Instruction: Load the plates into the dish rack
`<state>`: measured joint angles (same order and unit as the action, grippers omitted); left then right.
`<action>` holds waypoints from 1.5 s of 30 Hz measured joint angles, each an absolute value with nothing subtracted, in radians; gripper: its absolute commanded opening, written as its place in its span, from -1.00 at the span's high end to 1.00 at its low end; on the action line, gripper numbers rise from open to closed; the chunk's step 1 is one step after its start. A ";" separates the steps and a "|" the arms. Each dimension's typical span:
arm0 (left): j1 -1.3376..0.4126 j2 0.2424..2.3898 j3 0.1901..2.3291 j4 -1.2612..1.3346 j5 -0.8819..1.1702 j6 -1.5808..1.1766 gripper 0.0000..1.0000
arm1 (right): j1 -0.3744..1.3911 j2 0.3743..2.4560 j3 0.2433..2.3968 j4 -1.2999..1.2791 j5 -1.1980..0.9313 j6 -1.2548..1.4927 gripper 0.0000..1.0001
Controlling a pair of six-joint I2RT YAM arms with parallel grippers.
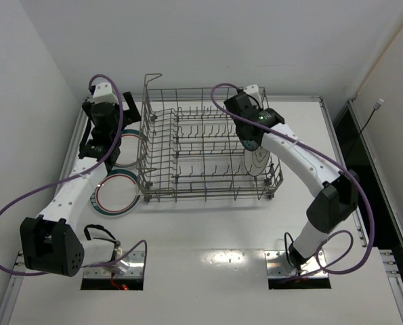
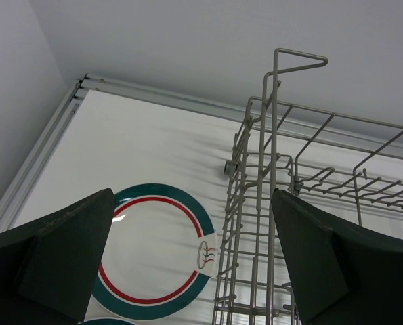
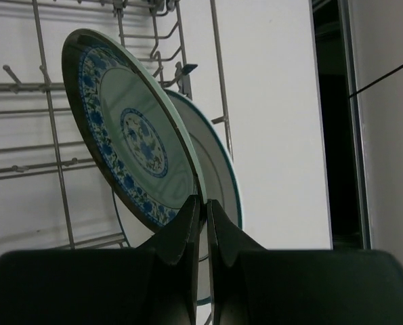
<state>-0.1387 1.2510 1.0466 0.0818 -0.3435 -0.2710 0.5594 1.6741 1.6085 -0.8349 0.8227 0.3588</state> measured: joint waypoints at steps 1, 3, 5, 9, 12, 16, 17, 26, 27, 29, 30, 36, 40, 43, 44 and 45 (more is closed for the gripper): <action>-0.139 1.251 1.047 0.082 -0.344 -0.271 -1.00 | 0.561 1.686 1.608 -0.844 0.823 0.368 1.00; -0.139 1.251 1.047 0.082 -0.344 -0.271 -1.00 | 0.563 1.694 1.604 -0.850 0.817 0.384 1.00; -0.139 1.251 1.047 0.082 -0.343 -0.271 -1.00 | 0.568 1.694 1.596 -0.859 0.805 0.403 1.00; -0.139 1.251 1.047 0.082 -0.343 -0.271 -1.00 | 0.572 1.696 1.581 -0.891 0.795 0.447 1.00; -0.139 1.251 1.047 0.082 -0.343 -0.271 -1.00 | 0.573 1.699 1.556 -0.914 0.774 0.478 1.00; -0.139 1.251 1.047 0.082 -0.343 -0.271 -1.00 | 0.579 1.699 1.507 -0.933 0.729 0.509 1.00; -0.139 1.251 1.047 0.082 -0.343 -0.271 -1.00 | 0.579 1.699 1.496 -0.936 0.720 0.517 1.00; -0.139 1.251 1.047 0.082 -0.340 -0.271 -1.00 | 0.578 1.715 1.473 -0.949 0.643 0.547 1.00; -0.139 1.251 1.047 0.082 -0.340 -0.271 -1.00 | 0.577 1.719 1.473 -0.950 0.633 0.550 1.00; -0.139 1.251 1.047 0.082 -0.340 -0.271 -1.00 | 0.578 1.724 1.472 -0.952 0.621 0.552 1.00; -0.139 1.251 1.047 0.082 -0.340 -0.271 -1.00 | 0.577 1.724 1.472 -0.953 0.617 0.553 1.00; -0.139 1.251 1.047 0.082 -0.340 -0.271 -1.00 | 0.577 1.732 1.510 -0.977 0.598 0.555 1.00; -0.139 1.251 1.047 0.082 -0.340 -0.271 -1.00 | 0.577 1.748 1.556 -1.007 0.600 0.554 1.00; -0.139 1.251 1.047 0.082 -0.340 -0.271 -1.00 | 0.577 1.758 1.589 -1.032 0.612 0.552 1.00; -0.139 1.251 1.047 0.082 -0.340 -0.271 -1.00 | 0.577 1.760 1.603 -1.041 0.621 0.550 1.00; -0.139 1.251 1.047 0.082 -0.340 -0.271 -1.00 | 0.577 1.762 1.618 -1.048 0.628 0.547 1.00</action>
